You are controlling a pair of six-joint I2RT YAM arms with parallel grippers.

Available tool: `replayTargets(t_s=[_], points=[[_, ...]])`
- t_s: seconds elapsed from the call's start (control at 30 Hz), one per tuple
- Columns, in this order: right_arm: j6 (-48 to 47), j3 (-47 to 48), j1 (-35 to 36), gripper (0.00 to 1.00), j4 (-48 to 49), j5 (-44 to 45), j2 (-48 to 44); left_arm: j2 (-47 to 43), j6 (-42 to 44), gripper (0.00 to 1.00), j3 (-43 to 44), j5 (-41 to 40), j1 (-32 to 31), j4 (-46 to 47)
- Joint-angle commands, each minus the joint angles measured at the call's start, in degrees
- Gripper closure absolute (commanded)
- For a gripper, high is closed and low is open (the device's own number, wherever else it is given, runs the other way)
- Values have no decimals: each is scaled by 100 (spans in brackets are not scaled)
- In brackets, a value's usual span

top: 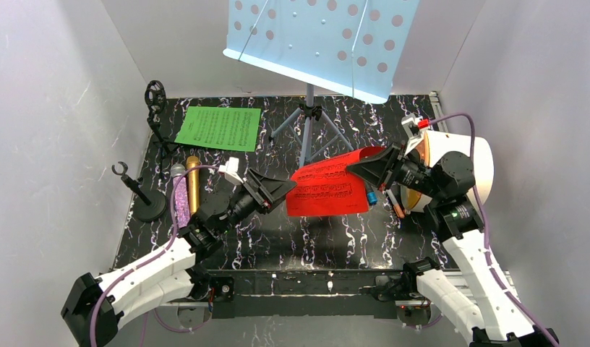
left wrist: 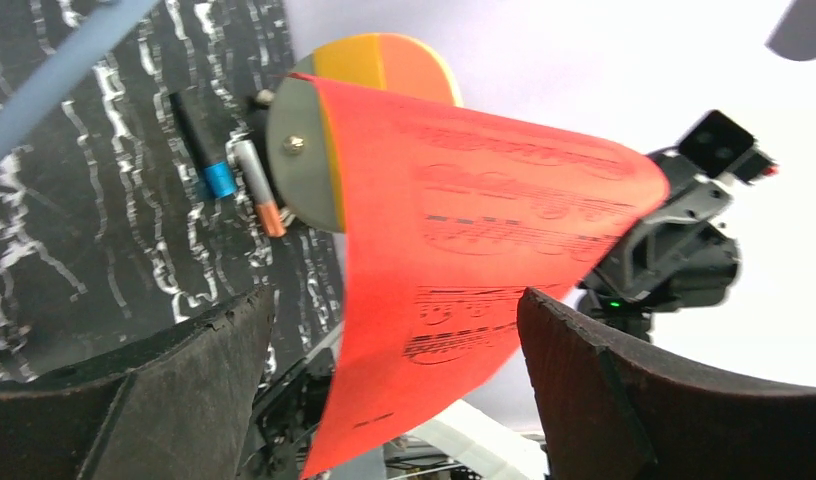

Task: Pack up the instrument practice props
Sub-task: Pick up the sheet music from the music stand.

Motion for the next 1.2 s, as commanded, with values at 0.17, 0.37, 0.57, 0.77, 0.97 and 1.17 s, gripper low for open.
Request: replayTargets(t_s=[0.17, 0.37, 0.57, 0.77, 0.97, 1.17], points=[[241, -311, 26, 99, 701, -67, -166, 145, -322, 20, -320, 586, 20, 1800], [27, -289, 26, 99, 330, 61, -278, 45, -452, 32, -531, 661, 31, 2443], [-140, -359, 26, 99, -37, 287, -445, -270, -439, 42, -795, 535, 69, 2678], [-135, -366, 26, 99, -99, 407, -492, -345, -171, 46, -945, 763, 98, 3064], [-94, -313, 21, 99, -21, 234, -331, -175, -62, 50, -829, 1070, 99, 3432], [-24, -406, 25, 99, 128, 134, -278, 127, -208, 59, -783, 1151, 100, 3949]])
